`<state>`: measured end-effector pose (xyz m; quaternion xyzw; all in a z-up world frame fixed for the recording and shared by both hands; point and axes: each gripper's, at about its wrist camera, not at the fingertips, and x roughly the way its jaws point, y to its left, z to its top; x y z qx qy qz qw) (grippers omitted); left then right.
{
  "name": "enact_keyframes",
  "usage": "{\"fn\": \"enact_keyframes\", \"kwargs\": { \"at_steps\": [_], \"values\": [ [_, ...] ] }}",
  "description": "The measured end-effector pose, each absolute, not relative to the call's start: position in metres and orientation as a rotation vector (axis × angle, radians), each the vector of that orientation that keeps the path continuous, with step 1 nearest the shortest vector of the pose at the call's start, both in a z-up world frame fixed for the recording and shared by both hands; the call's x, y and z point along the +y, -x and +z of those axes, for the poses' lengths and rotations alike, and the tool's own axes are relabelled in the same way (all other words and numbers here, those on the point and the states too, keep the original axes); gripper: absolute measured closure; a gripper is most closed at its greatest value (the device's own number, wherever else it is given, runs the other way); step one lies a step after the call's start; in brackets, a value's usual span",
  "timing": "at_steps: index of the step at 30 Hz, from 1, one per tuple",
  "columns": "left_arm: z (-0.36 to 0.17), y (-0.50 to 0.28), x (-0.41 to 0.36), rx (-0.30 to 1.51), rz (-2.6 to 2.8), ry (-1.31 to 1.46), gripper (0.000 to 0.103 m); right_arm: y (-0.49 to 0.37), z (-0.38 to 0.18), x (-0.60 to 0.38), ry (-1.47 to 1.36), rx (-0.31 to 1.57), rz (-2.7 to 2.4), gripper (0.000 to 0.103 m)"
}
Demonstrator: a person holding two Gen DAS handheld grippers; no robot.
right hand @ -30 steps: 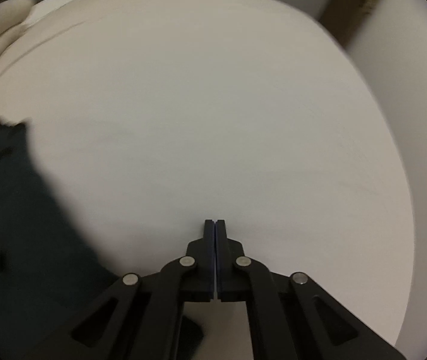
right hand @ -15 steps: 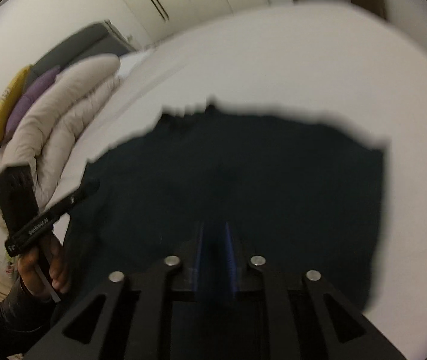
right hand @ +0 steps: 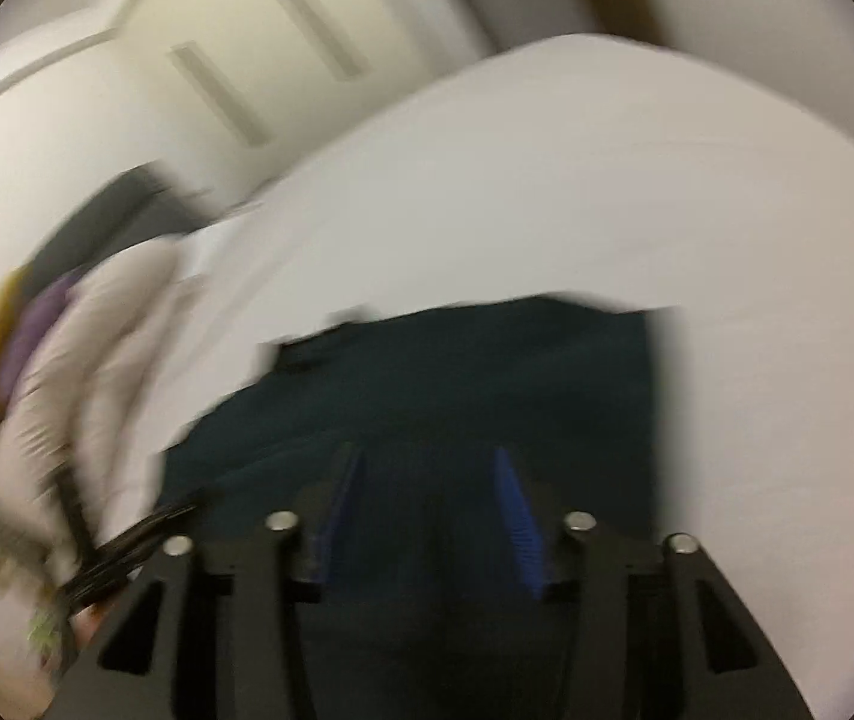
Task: Fold small clothes
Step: 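Open the left tool to release the folded edge and lift both tools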
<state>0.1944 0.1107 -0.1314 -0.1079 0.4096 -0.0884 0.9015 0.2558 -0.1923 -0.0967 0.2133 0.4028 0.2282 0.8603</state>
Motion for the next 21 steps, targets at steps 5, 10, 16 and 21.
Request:
{"fn": "enact_keyframes", "kwargs": {
  "at_steps": [5,10,16,21],
  "values": [
    [-0.131,-0.198,0.118,0.847,-0.191,0.245,0.089,-0.269,-0.143,-0.182,-0.407,0.987,0.514,0.040],
    [-0.106,-0.172,0.138,0.791,-0.184,0.259,0.089,-0.215,-0.132,-0.275,-0.579,0.928,0.305,0.058],
    [-0.075,-0.097,0.167,0.753,-0.201,0.404,0.089,-0.086,-0.075,-0.327,-0.503,0.805,0.302,0.019],
    [-0.088,-0.023,0.180,0.893,-0.229,0.490,0.089,-0.011,-0.086,-0.331,-0.530,0.903,0.394,0.019]
  ]
}}
